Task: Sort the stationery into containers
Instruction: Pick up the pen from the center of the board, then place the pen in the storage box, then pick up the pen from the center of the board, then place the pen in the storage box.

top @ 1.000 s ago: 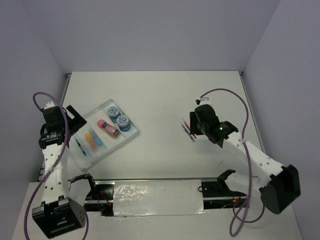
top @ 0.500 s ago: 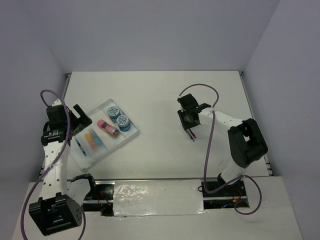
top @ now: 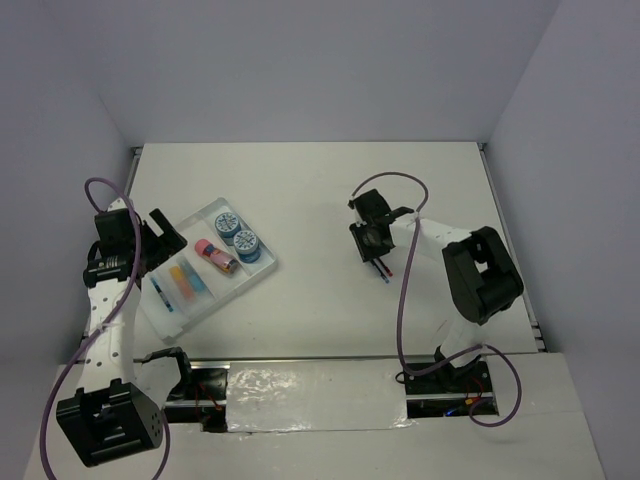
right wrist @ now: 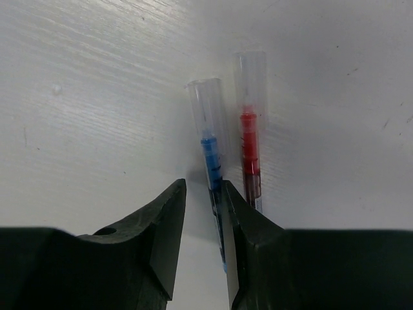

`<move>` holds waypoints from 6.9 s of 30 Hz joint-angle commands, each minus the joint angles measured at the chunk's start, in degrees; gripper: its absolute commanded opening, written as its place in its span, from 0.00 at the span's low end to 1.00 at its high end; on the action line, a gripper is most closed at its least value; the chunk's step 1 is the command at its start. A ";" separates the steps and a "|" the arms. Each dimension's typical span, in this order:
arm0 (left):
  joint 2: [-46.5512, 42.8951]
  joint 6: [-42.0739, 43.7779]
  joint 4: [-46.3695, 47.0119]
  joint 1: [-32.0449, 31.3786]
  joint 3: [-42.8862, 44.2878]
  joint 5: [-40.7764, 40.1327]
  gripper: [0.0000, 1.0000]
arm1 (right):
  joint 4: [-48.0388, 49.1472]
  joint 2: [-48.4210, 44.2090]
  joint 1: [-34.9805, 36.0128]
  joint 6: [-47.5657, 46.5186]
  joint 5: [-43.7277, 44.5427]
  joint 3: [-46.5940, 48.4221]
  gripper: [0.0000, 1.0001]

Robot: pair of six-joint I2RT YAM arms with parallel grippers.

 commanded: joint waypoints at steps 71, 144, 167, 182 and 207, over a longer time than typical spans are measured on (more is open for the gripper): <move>22.76 4.02 -9.34 -3.51 13.92 -21.77 0.00 | 30.10 -30.41 3.30 19.36 -22.84 -8.19 1.00; 5.11 2.97 5.58 -16.02 6.37 8.60 0.99 | 19.65 -10.96 -6.46 9.38 -29.57 -9.75 0.01; 4.85 -14.62 35.76 -47.27 3.82 21.02 0.54 | 68.05 -26.64 8.92 41.76 -54.22 -15.49 0.03; 11.70 -3.04 -14.69 -23.53 19.05 -29.76 0.00 | 39.33 -30.50 -0.65 28.85 -33.06 -21.72 1.00; 21.29 0.76 -10.22 3.09 8.65 -31.36 0.99 | 26.66 -39.65 -1.27 19.08 -32.07 -21.03 1.00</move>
